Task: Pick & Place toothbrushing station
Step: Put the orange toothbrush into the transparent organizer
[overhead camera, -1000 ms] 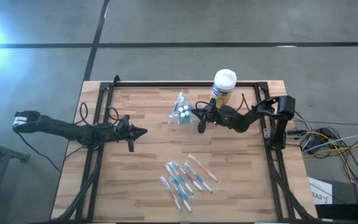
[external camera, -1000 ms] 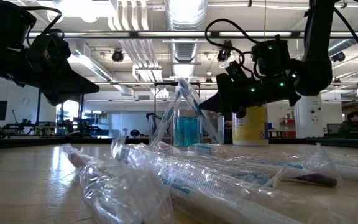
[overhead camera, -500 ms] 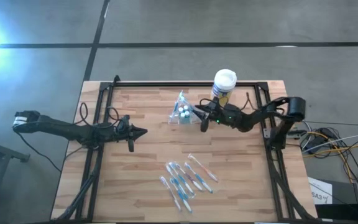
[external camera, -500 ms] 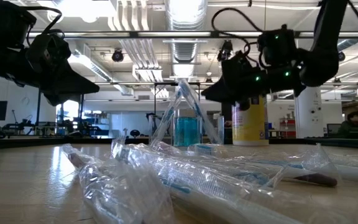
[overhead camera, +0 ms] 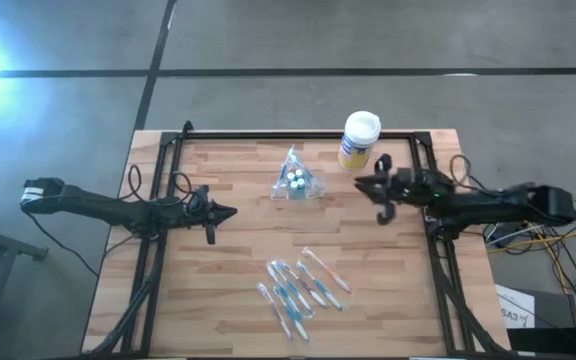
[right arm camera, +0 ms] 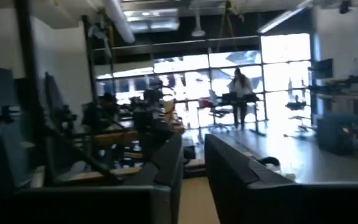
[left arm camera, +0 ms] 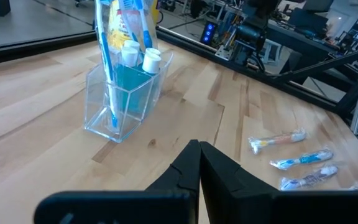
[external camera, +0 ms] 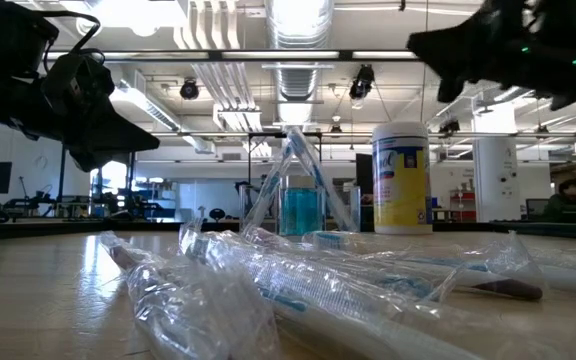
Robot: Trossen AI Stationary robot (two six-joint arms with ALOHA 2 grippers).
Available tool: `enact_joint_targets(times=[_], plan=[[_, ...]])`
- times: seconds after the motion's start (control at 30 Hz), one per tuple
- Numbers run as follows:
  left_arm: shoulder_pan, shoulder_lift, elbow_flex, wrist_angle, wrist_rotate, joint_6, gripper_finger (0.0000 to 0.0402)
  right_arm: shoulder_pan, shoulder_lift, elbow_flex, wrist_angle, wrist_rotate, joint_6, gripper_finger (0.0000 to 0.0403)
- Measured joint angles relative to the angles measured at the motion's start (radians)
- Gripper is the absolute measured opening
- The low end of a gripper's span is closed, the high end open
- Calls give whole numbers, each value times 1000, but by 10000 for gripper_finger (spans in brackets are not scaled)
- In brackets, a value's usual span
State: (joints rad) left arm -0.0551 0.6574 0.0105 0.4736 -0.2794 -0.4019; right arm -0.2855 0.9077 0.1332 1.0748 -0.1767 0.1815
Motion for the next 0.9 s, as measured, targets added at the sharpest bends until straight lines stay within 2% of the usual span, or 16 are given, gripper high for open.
enact_joint_targets(times=[0.13, 0.33, 0.47, 0.67, 0.9], plan=[[0, 0, 0, 0, 0, -5, 10, -4, -231, -43, -220, -57, -5, 15], [0, 0, 0, 3, -1, -12, 10, -3, -519, -36, -617, -61, -42, 13], [0, 0, 0, 4, -2, -11, 10, -3, -664, -28, -774, -60, -54, 13], [0, 0, 0, 4, -3, 3, 10, -3, -793, -29, -926, -60, -54, 12], [0, 0, 0, 4, -3, 3, 10, -3, -852, -44, -997, -67, -54, 12]])
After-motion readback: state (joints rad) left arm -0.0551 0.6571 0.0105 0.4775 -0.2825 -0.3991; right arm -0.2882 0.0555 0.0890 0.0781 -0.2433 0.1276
